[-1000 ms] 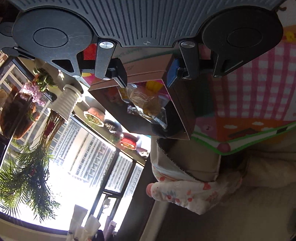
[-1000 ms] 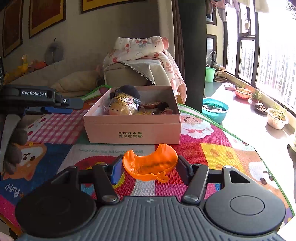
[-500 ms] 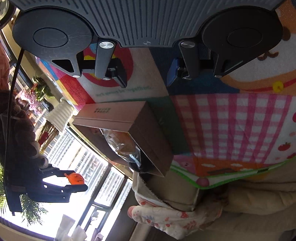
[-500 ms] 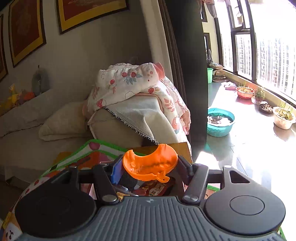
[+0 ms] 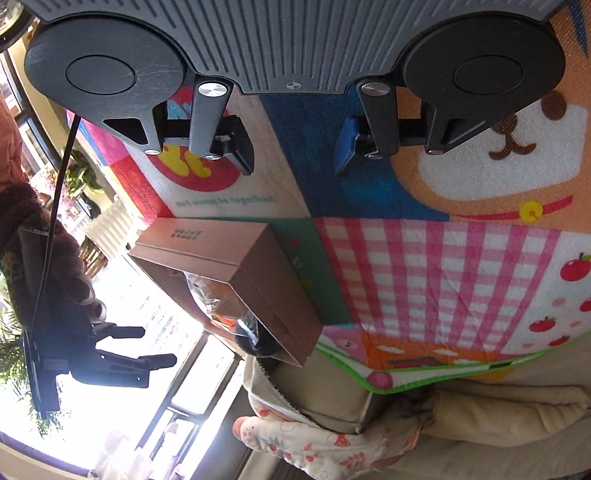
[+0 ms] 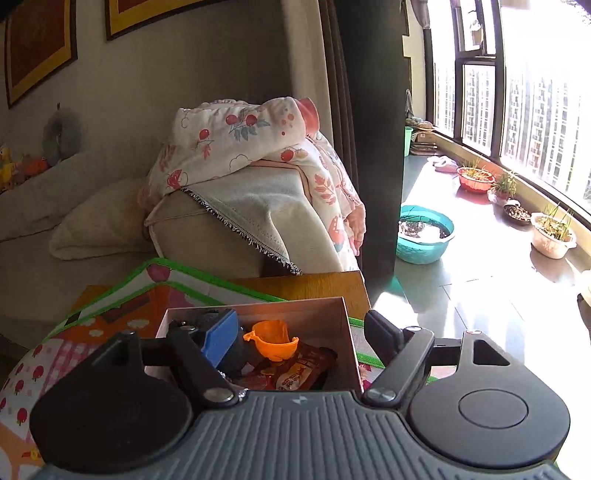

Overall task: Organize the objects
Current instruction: 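Lower the orange cup into the pink box and open the right gripper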

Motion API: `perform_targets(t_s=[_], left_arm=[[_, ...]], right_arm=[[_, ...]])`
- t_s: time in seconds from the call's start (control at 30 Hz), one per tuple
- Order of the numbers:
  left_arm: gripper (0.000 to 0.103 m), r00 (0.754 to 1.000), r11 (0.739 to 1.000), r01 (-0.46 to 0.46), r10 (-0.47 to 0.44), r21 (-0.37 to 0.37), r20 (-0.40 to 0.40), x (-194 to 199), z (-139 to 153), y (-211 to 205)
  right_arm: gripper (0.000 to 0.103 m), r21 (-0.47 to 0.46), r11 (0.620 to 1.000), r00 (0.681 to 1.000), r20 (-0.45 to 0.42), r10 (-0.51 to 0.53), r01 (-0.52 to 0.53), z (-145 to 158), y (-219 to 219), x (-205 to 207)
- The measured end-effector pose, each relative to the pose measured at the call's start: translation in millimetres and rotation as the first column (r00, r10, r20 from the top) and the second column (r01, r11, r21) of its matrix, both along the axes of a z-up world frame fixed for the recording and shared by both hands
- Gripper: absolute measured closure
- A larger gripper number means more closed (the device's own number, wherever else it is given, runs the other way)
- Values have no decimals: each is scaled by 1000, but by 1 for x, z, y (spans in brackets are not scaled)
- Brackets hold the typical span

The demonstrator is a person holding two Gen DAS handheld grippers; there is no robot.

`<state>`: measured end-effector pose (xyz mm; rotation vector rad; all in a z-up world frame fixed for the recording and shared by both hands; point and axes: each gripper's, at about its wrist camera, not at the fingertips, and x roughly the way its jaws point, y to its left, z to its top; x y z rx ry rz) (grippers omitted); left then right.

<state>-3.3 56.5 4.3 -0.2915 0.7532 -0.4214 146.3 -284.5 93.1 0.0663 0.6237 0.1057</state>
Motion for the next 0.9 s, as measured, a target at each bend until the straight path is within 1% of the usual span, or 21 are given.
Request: perform_targets(t_s=[0.13,0.23,0.3,0.33,0.4,0.43,0.5,0.57,0.63,0.73,0.77,0.8,0.9], left_arm=[[51,1000,999,25,-25,24,0,-3,0,-14],[51,1000,998,26,-27,58,13,-7,3,-25],[51,999,995,26,-30,99,40,-10,4,-38],[51,998,992,21,-28,122,56,-12,4,-44],[51,997,987,12,-23,160,69,-14,2,-55],[50,998,985,7,-17,172,62,-14,-1,-60],[50,996,978,-25,7,206,87,-15,-2,-69],[49,994,966,-45,18,254,105,-16,-2,-79],[47,991,951,-69,32,300,127,-17,-4,-90],[45,987,934,-113,65,340,150,-17,-6,-101],[45,984,929,-128,77,347,158,-17,-7,-104],[44,982,923,-143,86,356,170,-17,-8,-106],[43,977,914,-167,101,370,189,-17,-9,-111]], right_arm=[[21,1,1000,1000,-25,15,-15,-11,-14,-27],[14,33,999,998,-58,30,-28,-23,-23,-58],[1,47,998,997,-69,40,-36,-34,-25,-82],[0,53,998,997,-68,42,-38,-40,-25,-95],[0,55,997,996,-77,54,-49,-55,-24,-118],[0,52,997,995,-89,55,-51,-63,-22,-128],[0,41,998,993,-113,45,-40,-81,-19,-143],[0,29,999,988,-150,46,-42,-100,-14,-151],[0,-5,999,982,-183,36,-38,-116,-7,-153],[0,-136,990,991,-130,25,-42,-125,11,-159],[0,-150,988,993,-112,22,-38,-124,14,-161],[0,-150,988,993,-114,19,-36,-125,14,-160],[0,-79,997,992,-125,11,-21,-126,3,-157]])
